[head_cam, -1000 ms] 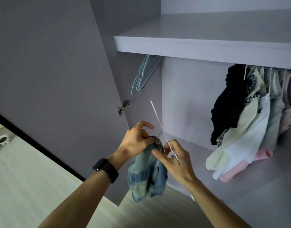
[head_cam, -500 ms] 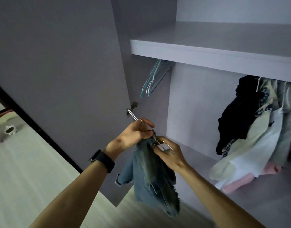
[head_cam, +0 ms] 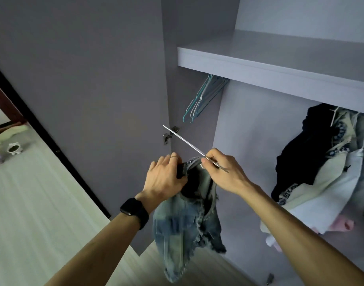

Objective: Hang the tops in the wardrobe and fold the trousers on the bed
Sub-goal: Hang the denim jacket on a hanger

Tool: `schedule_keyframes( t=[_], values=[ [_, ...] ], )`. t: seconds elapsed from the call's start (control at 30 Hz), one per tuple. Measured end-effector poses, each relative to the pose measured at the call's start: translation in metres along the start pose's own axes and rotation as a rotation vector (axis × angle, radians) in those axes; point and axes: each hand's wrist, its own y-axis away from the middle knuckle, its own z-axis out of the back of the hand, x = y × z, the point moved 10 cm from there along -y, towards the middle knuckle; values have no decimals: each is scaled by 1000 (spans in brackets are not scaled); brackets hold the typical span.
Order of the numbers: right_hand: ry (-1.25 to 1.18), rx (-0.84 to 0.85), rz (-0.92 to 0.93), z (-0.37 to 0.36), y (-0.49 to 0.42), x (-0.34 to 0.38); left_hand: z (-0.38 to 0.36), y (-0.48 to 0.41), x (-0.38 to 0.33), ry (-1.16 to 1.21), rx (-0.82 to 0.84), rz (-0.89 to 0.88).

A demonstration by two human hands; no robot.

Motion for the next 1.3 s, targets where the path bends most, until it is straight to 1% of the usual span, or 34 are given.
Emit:
schedule_keyframes(
  t=[0.03, 0.1, 0.2, 0.3, 0.33, 0.4, 0.47, 0.57, 0.67, 0.73, 0.8, 0.87, 0.9, 0.97, 1.03, 1.1, 1.17, 1.23, 1.3],
  values=[
    [42, -12, 12, 7, -1, 3, 4, 2, 5, -6, -50, 8],
    [80, -59, 30, 21, 0, 6, 5, 8, 22, -22, -73, 84],
    [55, -82, 25, 27, 5, 7, -6, 16, 48, -92, 3, 162],
    [123, -92, 30, 29, 7, 6, -20, 18, 79, 28, 124, 275],
    [157, -105, 10, 33, 6, -1, -20, 15, 84, 87, 148, 278],
    [222, -113, -67, 42, 3, -22, -9, 2, 82, 166, 164, 207],
    [261, -85, -150, 46, 4, -46, 9, -16, 73, 168, 160, 117],
    [247, -58, -223, 40, 10, -68, 30, -42, 51, 111, 182, 52],
    [193, -91, -255, 33, 20, -80, 48, -66, 18, 45, 148, 1],
    [112, -126, -289, 32, 32, -85, 53, -78, 1, -11, 119, -14],
    [-73, -213, -337, 36, 51, -89, 44, -86, -9, -110, 156, -11],
    [-322, -304, -388, 43, 75, -95, 26, -90, -15, -200, 238, 7],
    [-438, -307, -413, 44, 86, -96, 18, -91, -14, -215, 265, 28],
    [-603, -243, -440, 41, 102, -92, 9, -92, -11, -220, 288, 65],
    [-617, -133, -450, 33, 112, -87, 4, -92, -13, -238, 290, 67],
    [-508, 7, -473, 18, 115, -83, 4, -89, -23, -256, 287, 47],
    [-360, 98, -520, 0, 112, -85, 6, -82, -39, -245, 291, 18],
    [-264, 120, -531, -14, 100, -83, 9, -70, -58, -242, 290, -34],
    [-196, 125, -502, -26, 80, -74, 12, -52, -76, -260, 261, -103]
  ],
)
